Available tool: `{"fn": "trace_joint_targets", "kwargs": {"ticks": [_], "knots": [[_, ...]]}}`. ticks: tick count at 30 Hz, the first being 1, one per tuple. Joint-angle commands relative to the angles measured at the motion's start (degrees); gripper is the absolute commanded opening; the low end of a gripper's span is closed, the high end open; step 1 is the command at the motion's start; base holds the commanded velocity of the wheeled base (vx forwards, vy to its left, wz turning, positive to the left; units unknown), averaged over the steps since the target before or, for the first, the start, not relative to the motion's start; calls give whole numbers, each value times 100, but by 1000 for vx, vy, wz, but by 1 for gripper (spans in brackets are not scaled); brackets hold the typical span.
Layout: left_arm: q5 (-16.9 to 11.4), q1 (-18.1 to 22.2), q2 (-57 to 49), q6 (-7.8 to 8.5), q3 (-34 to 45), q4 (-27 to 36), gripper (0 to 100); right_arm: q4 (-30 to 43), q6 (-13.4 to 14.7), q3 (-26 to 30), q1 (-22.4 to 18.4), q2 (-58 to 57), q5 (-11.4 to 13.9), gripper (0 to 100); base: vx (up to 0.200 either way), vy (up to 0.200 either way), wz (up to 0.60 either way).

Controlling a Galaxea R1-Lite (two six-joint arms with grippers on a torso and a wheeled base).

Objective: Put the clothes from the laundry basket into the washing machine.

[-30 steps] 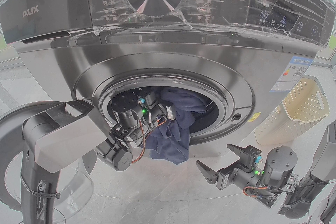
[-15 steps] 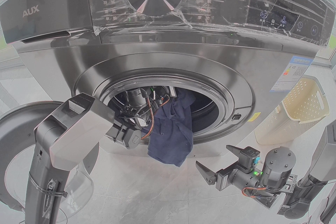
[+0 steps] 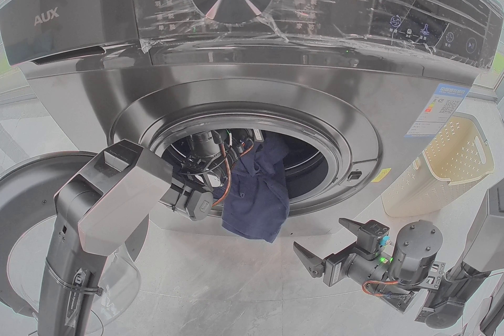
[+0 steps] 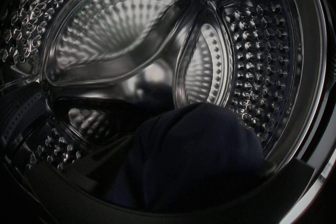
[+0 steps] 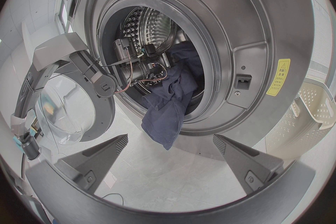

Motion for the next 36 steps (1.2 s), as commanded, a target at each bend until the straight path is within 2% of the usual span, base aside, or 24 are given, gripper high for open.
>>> {"fn": "trace_joint_targets", "kwargs": {"ticks": [1,4,7,13,17,22,29,30,36], "knots": [[-5,-68,-230,-19,378,103,100,-2,1,2,-12,12,1,100,0,0,0],[-31,-200,-538,-27,800,297,100,-2,1,2,-21,12,10,100,0,0,0],[-84,-305,-977,-36,1257,754,100,-2,1,2,-12,12,10,100,0,0,0],[-155,-314,-1048,17,1890,1114,100,-2,1,2,14,4,-8,100,0,0,0],[-216,-297,-889,61,2040,1132,100,-2,1,2,14,12,1,100,0,0,0],[-216,-235,-617,210,1978,1149,100,-2,1,2,14,12,1,100,0,0,0],[-216,-182,-476,236,1952,1237,100,-2,1,2,14,39,10,100,0,0,0],[-216,-182,-468,236,1934,1299,0,-2,1,2,23,56,10,100,0,0,0],[-181,-147,-441,228,1758,1360,0,-2,1,2,14,56,10,100,0,0,0]]}}
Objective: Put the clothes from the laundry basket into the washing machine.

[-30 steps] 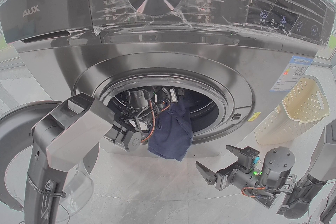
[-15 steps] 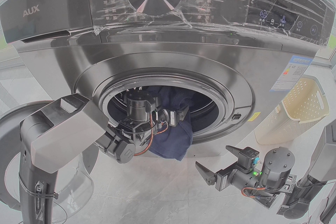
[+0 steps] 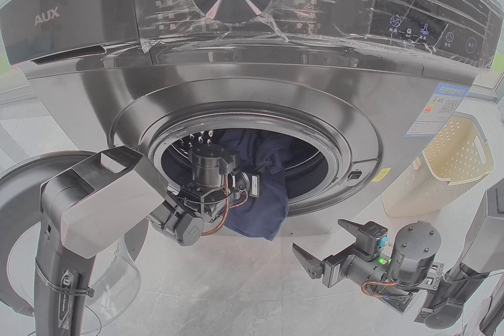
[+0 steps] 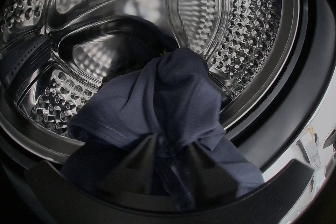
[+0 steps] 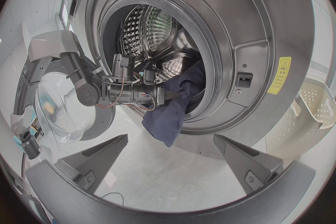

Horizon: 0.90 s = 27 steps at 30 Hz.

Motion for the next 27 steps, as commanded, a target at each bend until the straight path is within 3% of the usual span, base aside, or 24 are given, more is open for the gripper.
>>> {"fn": "trace_joint_targets", "kwargs": {"ticks": [1,6,9,16,23,24,27], "knots": [[50,50,77,-33,-272,-4,0,-3,1,2,-3,21,1,100,0,0,0],[410,120,244,-261,-1134,-162,0,-3,1,-7,-3,21,1,100,0,0,0],[471,155,332,-384,-1582,-250,0,-3,1,-15,-3,21,10,100,0,0,0],[489,164,640,-393,-2276,-619,0,-3,1,-42,6,21,1,100,0,0,0],[524,173,710,-384,-2487,-672,0,-12,1,-42,6,21,1,100,0,0,0],[524,173,710,-384,-2487,-672,100,-3,1,-42,6,21,1,100,0,0,0],[551,155,658,-402,-2329,-611,100,-12,1,-42,6,21,10,100,0,0,0]]}}
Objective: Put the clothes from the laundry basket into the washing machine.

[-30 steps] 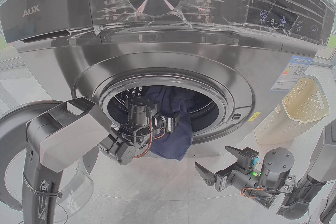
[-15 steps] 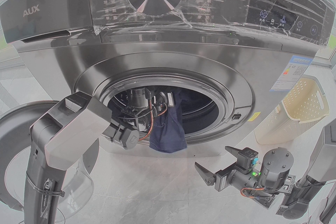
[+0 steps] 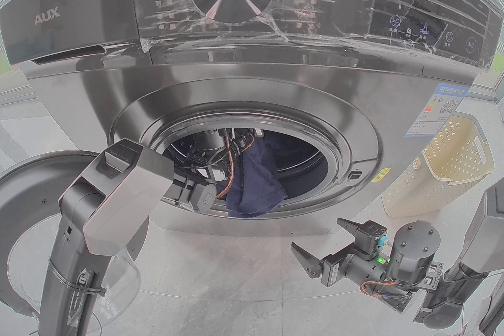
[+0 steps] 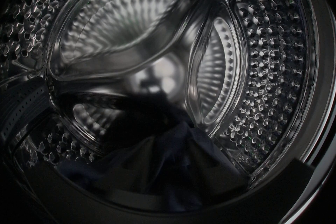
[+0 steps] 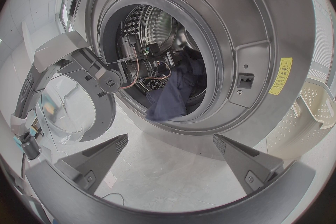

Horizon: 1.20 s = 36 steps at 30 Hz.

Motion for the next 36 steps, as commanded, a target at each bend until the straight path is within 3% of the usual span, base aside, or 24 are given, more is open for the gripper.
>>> {"fn": "trace_joint_targets", "kwargs": {"ticks": [1,6,7,8,15,29,30,36], "knots": [[8,-15,-21,-17,205,50,100,3,-1,2,3,4,3,100,0,0,0],[-132,-209,-689,-78,1391,208,100,-6,-1,11,3,4,3,100,0,0,0],[-317,-376,-935,-219,1840,323,100,-6,-1,11,3,4,3,100,0,0,0],[-378,-419,-1084,-245,2077,402,100,-6,-1,11,3,4,3,100,0,0,0],[-378,-604,-1647,-245,3167,999,100,3,-1,20,3,4,3,100,0,0,0],[-370,-463,-1014,-166,3290,1149,100,-6,-1,2,39,13,-6,100,0,0,0],[-361,-455,-970,-140,3290,1131,0,-6,-1,2,39,13,-6,100,0,0,0],[-352,-455,-917,-149,3096,1131,0,-6,-1,-7,39,4,-6,100,0,0,0]]}}
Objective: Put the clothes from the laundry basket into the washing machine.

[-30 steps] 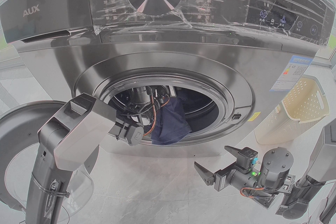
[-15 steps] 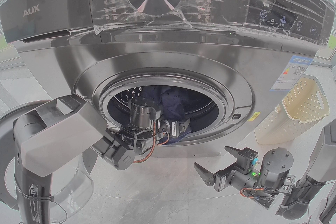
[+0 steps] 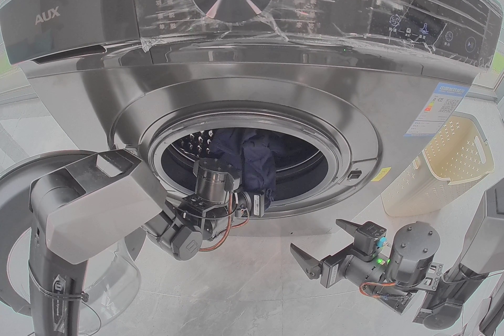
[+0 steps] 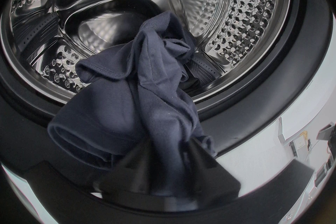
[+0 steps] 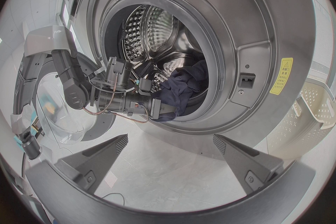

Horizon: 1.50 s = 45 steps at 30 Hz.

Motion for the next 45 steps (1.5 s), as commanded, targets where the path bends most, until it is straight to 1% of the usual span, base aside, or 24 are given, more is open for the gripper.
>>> {"fn": "trace_joint_targets", "kwargs": {"ticks": [1,5,10,14,15,16,17,20,25,31,38,41,42,45], "knots": [[4,5,97,-10,-185,11,0,-3,1,-7,1,1,-1,100,0,0,0],[118,110,61,-45,-598,-121,0,-3,1,-7,1,1,-1,100,0,0,0],[206,269,272,-45,-1170,-569,0,-3,1,-24,1,1,-1,100,0,0,0],[320,436,712,-27,-1803,-965,0,-3,1,-24,1,1,-1,100,0,0,0],[329,497,879,-27,-2128,-1053,0,-3,1,-33,10,1,-1,100,0,0,0],[329,550,993,-27,-2374,-1079,0,-3,1,-33,10,1,-1,100,0,0,0],[329,567,1028,-27,-2435,-1088,0,-3,1,-33,10,1,-1,100,0,0,0],[338,664,1353,-27,-3112,-1211,0,-3,1,-33,10,10,8,100,0,0,0],[391,673,1608,-27,-3877,-1193,0,-3,1,-33,18,10,8,100,0,0,0],[399,673,1784,-10,-4272,-1167,0,-3,1,-33,18,19,8,100,0,0,0],[426,682,1766,-10,-4272,-1105,0,-3,1,-24,10,19,8,100,0,0,0],[531,673,1784,8,-4176,-1114,0,-3,1,-24,18,28,17,100,0,0,0],[531,664,1784,8,-4176,-1105,100,-3,1,-24,18,28,17,100,0,0,0],[505,629,1731,-10,-4123,-1079,100,-3,1,-24,10,28,17,100,0,0,0]]}}
